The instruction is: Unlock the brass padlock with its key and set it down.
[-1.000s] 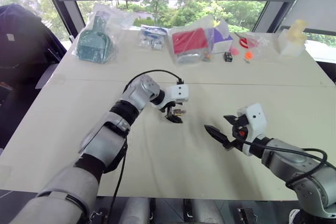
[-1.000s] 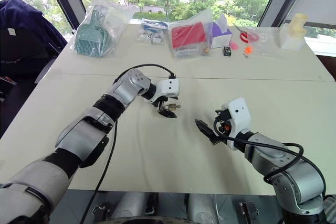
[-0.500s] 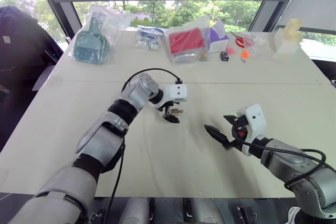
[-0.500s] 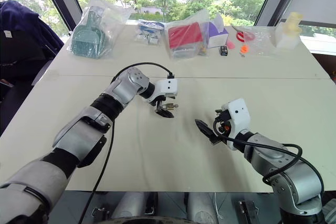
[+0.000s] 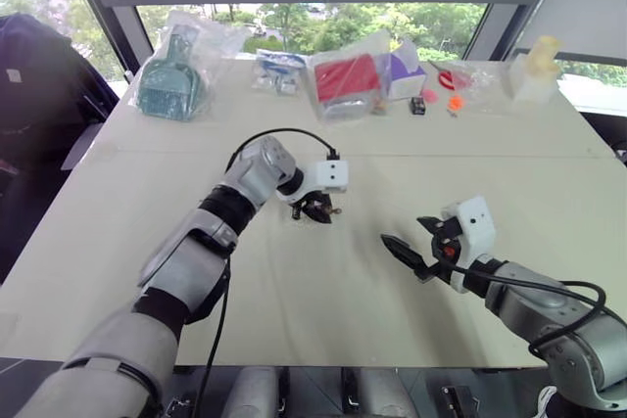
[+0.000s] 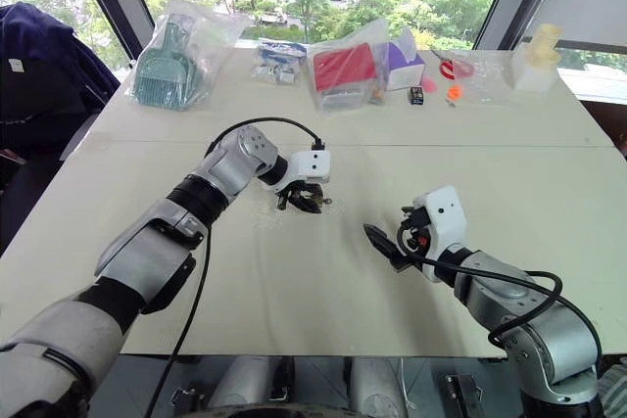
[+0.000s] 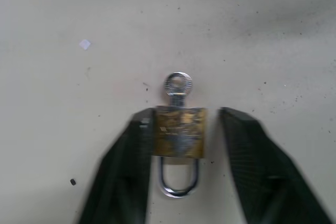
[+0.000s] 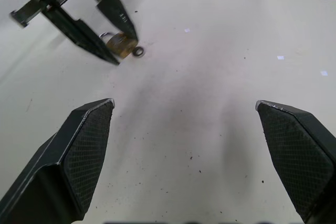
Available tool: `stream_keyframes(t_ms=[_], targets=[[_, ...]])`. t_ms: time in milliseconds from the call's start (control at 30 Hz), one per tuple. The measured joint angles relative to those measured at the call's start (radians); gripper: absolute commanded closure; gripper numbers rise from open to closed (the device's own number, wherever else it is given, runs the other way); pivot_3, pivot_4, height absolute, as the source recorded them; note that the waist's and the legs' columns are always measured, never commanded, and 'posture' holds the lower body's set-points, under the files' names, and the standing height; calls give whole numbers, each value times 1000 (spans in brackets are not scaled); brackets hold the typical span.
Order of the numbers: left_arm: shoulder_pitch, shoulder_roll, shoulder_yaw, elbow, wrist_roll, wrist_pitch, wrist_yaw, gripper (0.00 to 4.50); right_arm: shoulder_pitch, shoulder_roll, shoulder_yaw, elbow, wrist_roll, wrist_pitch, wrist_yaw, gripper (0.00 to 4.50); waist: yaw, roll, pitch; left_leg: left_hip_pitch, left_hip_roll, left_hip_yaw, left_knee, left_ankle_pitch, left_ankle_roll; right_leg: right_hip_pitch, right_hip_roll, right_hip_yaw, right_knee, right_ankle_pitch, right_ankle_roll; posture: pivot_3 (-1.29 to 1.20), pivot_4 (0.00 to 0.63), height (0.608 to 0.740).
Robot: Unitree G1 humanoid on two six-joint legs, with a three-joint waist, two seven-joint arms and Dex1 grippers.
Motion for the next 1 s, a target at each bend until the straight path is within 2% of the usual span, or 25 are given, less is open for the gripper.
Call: stream_keyframes(t_ms=[100, 233, 400, 567, 833, 933, 1000], targets=[[0, 7, 1, -1, 0, -3, 3, 3803, -5, 7, -1, 0, 0, 2, 0, 0, -2, 0, 0, 0, 0, 0, 0, 0, 0, 0, 0, 0, 0, 0, 0, 0, 150, 740], [14, 31, 60, -12, -45, -39, -1, 3803, -75, 76, -24, 4, 79, 26, -19, 0, -12, 0, 1, -3, 1, 0, 0, 0, 0, -4, 0, 0, 1, 1, 0, 0, 150, 740], [-8, 18, 238, -172, -244, -161, -39, 3803, -299, 148, -137, 84, 334, 113, -127, 0, -1, 0, 2, -9, 0, 0, -1, 1, -2, -10, -3, 0, 1, 2, 0, 0, 150, 740], [-1, 90, 277, -275, -281, -289, -56, 3803, -397, 93, -195, 142, 625, 156, -234, 0, 5, 1, 1, -9, 0, 0, -4, 1, -2, -9, -3, 0, -1, 2, 0, 0, 150, 740], [39, 97, 256, -317, -260, -417, -29, 3803, -403, 15, -182, 197, 809, 132, -351, 0, 3, 1, 2, -8, 0, 0, -2, 1, -2, -7, -4, 0, -1, 2, 0, 0, 150, 740], [39, 95, 239, -313, -243, -453, -14, 3797, -399, 2, -157, 210, 827, 115, -372, 850, 3, 1, 2, -7, 0, 0, -2, 1, -2, -7, -3, 0, -1, 2, 0, 0, 150, 740], [39, 95, 236, -313, -243, -460, -14, 3797, -397, -6, -141, 222, 834, 110, -388, 1819, 2, 1, 2, -7, 0, 0, -2, 1, -2, -7, -3, 0, -1, 2, 0, 0, 150, 740]])
